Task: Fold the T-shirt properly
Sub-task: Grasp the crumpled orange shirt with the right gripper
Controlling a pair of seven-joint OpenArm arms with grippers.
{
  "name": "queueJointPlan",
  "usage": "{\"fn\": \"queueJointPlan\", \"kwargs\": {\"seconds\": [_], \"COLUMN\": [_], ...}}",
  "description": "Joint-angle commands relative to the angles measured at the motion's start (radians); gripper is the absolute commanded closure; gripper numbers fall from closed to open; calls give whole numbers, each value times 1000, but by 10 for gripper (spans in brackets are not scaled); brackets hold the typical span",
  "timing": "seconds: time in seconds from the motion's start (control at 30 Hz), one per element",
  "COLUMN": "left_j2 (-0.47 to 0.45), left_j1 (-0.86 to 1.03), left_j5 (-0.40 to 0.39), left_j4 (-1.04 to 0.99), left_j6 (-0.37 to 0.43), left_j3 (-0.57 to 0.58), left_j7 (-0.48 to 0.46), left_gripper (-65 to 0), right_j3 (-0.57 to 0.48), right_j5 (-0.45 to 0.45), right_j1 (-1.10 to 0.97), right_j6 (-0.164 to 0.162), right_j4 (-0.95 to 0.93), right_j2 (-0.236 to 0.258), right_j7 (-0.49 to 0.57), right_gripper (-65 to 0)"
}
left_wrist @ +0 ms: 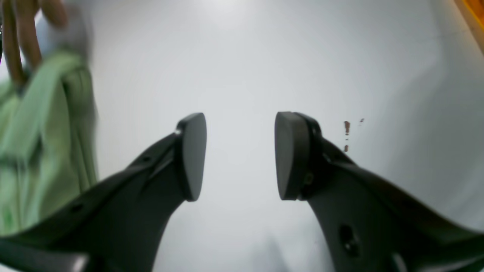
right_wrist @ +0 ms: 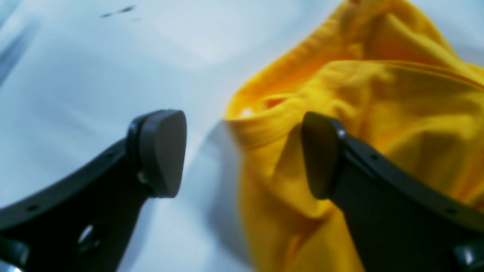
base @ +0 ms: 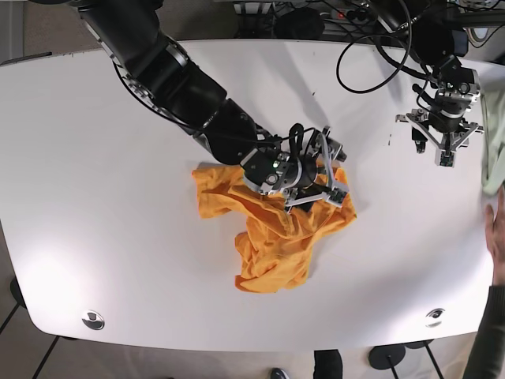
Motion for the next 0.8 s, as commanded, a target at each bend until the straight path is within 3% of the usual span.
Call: {"fn": "queueJointPlan", "kwargs": {"seconds": [0.03, 0.17, 0.2, 0.27, 0.33, 0.37, 0.4, 0.67, 0.8], "left_j2": [-9, -9, -12, -12, -12, -11, -8, -5, 14], "left_j1": [-7, -10, -12, -13, -13, -15, -15, -5, 8], "left_j5": [-12, -12, -12, -12, -12, -12, -12, -12, -12], "left_j4": [22, 22, 22, 19, 18, 18, 18, 25, 85], "left_j6": [2, 2, 2, 2, 2, 2, 2, 2, 2], "left_j3": [-5, -5, -4, -2, -1, 1, 1, 54, 107], "left_j7": [-19, -19, -19, -19, -19, -19, -19, -16, -16], "left_gripper": [-261, -261, -261, -261, -261, -261, -261, -261, -261], "right_j3": [6, 13, 13, 15, 17, 38, 73, 334, 488], "right_j5": [-22, -214, -229, -226, -226, -233, -237, -230, -230], "right_j1": [29, -12, -28, -41, -60, -69, -78, -55, 92], "right_j6": [-4, -4, -4, -4, -4, -7, -15, -6, 54], "right_j4": [-50, -145, -147, -124, -72, -32, 20, 646, 771], "right_j2": [-5, -11, -11, -9, -5, -5, -3, 37, 37], "right_j7": [75, 168, 176, 178, 172, 158, 127, -157, -212], "right_gripper": [-445, -441, -412, -268, -49, -6, -44, -19, -19]}}
